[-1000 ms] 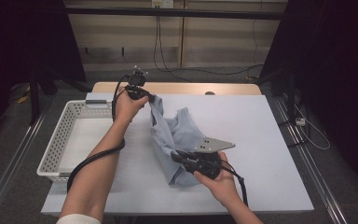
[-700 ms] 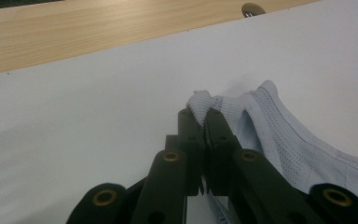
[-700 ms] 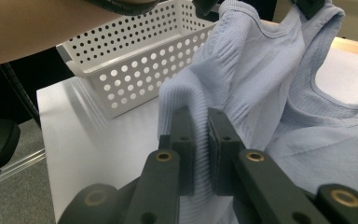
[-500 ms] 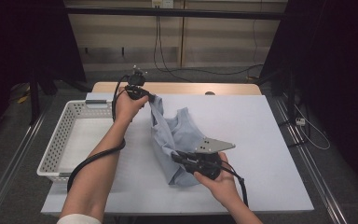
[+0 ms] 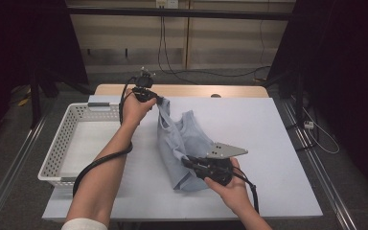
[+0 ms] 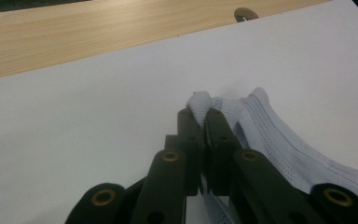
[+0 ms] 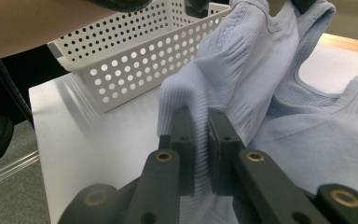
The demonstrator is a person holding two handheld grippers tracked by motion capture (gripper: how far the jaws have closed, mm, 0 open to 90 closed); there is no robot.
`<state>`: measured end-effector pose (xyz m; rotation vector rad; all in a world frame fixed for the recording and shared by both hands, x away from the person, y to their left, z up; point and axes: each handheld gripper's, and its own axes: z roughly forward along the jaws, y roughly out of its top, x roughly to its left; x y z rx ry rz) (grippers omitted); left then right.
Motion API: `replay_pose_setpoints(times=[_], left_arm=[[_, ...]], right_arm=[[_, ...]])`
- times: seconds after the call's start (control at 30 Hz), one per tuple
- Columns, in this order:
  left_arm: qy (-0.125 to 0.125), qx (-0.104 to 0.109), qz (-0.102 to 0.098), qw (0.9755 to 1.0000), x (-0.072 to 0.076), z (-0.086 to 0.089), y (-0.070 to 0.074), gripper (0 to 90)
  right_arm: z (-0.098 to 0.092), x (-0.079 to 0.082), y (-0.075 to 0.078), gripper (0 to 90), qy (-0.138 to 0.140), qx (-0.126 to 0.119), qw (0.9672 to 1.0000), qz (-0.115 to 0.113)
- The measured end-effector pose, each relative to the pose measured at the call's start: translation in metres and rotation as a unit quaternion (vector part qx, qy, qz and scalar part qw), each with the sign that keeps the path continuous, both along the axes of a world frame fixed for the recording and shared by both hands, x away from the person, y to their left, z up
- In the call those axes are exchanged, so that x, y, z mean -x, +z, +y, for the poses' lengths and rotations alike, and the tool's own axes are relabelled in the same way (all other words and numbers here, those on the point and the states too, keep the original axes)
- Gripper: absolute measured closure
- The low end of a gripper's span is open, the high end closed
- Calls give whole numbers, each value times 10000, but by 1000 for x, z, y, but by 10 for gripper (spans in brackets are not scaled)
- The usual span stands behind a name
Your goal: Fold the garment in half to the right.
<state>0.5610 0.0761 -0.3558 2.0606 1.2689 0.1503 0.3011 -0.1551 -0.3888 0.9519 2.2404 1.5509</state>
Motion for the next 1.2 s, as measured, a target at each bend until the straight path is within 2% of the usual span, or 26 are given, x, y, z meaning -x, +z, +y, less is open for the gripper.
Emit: replay_pose_setpoints(times=[1.2], left_arm=[[-233, 57, -47, 9997, 0, -25, 1, 847]], right_arm=[[-23, 6, -4, 838, -233, 70, 9997, 14]])
